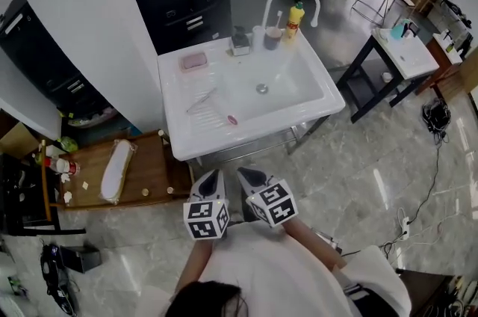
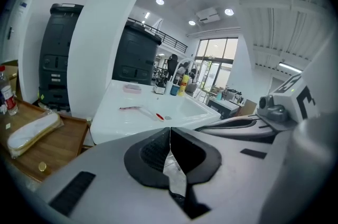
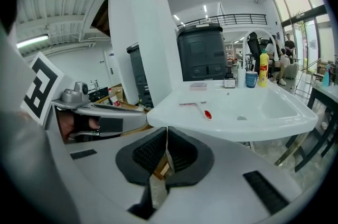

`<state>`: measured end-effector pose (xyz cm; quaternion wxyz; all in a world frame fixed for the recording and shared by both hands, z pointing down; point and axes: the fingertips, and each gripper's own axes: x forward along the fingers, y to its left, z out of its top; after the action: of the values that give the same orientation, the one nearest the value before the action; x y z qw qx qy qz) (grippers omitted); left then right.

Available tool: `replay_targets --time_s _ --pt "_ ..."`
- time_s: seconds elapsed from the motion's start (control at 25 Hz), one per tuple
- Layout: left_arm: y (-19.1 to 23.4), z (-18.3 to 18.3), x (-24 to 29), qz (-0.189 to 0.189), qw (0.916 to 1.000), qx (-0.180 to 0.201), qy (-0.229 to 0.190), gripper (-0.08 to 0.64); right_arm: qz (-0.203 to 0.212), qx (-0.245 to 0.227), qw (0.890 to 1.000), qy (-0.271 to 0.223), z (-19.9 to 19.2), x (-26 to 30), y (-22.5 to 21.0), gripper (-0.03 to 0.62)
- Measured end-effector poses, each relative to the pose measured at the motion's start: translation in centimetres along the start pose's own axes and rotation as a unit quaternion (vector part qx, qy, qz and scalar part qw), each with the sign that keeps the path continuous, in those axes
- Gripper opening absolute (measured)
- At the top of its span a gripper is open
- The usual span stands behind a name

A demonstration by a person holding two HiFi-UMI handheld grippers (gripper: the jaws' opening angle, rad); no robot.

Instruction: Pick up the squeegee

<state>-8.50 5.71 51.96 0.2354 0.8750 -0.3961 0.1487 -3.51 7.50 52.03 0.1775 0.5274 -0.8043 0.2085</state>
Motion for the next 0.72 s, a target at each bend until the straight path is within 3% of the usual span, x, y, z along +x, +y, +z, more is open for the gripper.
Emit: replay_targets --time_s 0.2,0.72 --pt "1.1 0.9 0.6 0.019 0.9998 -0.002 -0.007 0.025 0.000 -0.005 1.000 -0.012 1.6 1.6 -1.2 0.029" --pt "5.6 3.8 6.4 0.076 0.9964 -0.038 0.004 0.025 0.028 -0.009 0.999 0.019 5.1 8.8 -6.9 0.031"
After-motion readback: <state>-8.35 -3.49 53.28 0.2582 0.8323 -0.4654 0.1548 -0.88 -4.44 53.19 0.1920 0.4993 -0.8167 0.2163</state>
